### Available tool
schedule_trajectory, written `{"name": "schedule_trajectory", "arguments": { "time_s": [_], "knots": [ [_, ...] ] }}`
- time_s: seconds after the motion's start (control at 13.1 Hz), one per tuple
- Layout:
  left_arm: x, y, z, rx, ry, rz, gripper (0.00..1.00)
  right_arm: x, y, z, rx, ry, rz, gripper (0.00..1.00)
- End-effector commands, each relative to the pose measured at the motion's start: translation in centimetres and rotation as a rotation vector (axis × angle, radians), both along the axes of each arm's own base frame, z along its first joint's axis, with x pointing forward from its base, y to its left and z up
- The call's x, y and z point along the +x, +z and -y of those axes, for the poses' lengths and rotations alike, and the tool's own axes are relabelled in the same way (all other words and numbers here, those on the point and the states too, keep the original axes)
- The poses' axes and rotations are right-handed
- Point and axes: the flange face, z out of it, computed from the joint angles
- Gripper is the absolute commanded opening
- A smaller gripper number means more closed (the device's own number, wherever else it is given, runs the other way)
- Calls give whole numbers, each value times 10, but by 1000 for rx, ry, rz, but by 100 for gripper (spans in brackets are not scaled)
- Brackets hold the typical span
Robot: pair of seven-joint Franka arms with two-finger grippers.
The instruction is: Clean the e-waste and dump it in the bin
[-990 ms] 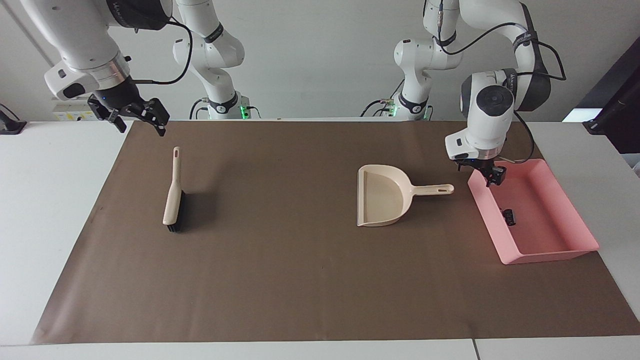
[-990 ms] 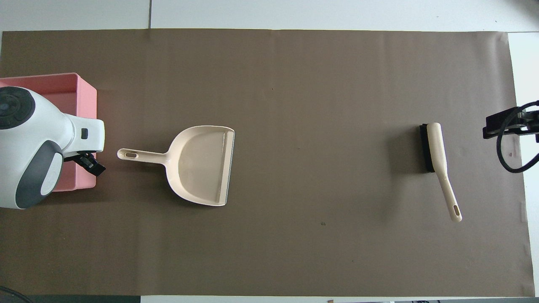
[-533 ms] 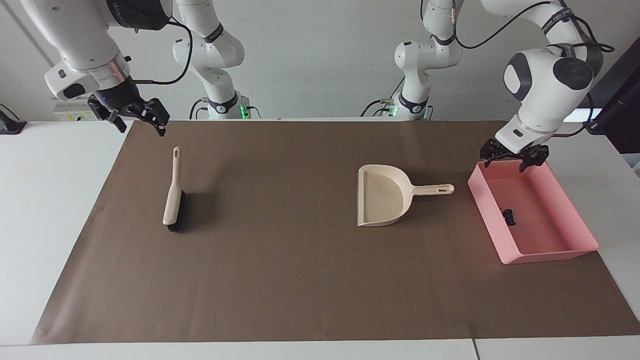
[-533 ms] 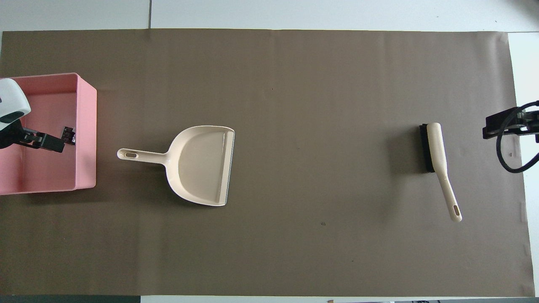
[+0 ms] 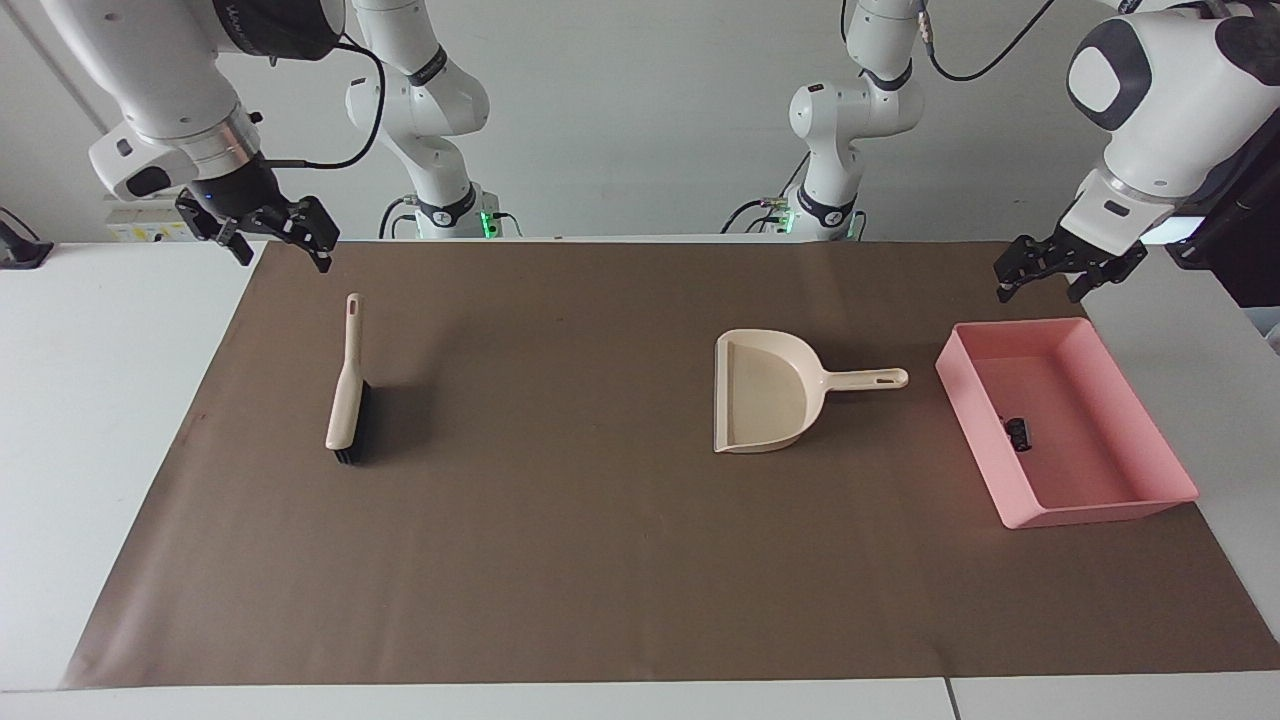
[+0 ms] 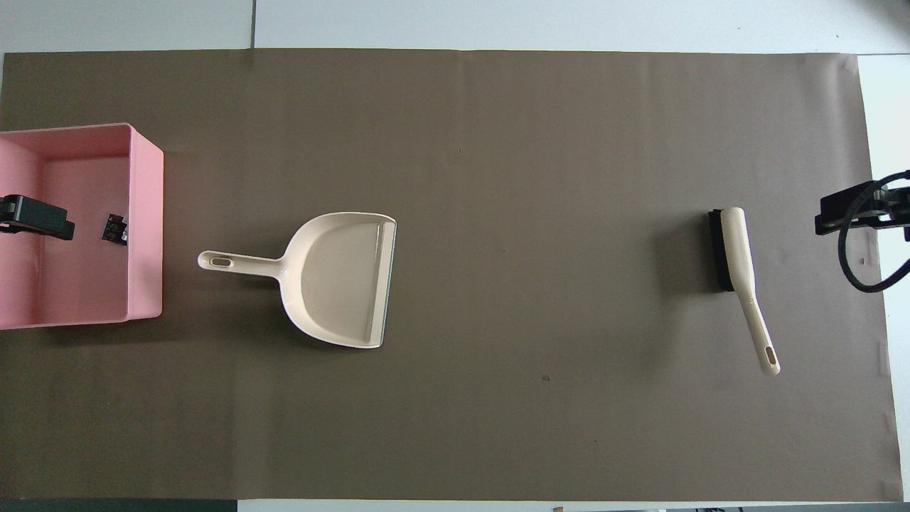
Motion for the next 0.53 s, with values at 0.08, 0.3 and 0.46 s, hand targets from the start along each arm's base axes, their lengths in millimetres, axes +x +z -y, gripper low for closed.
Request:
{"name": "schedule_trajectory", "arguments": {
  "time_s": [0.08, 0.3, 0.46],
  "knots": [
    [4, 1, 1, -18, 17, -28, 98, -6, 1, 3, -6, 18, 8, 100],
    [2, 2, 1, -16, 49, -35, 98, -7, 1, 3, -6, 18, 6, 100],
    [0, 3, 4, -11, 70, -36, 98, -6, 1, 3, -6, 18, 6, 100]
  ]
}}
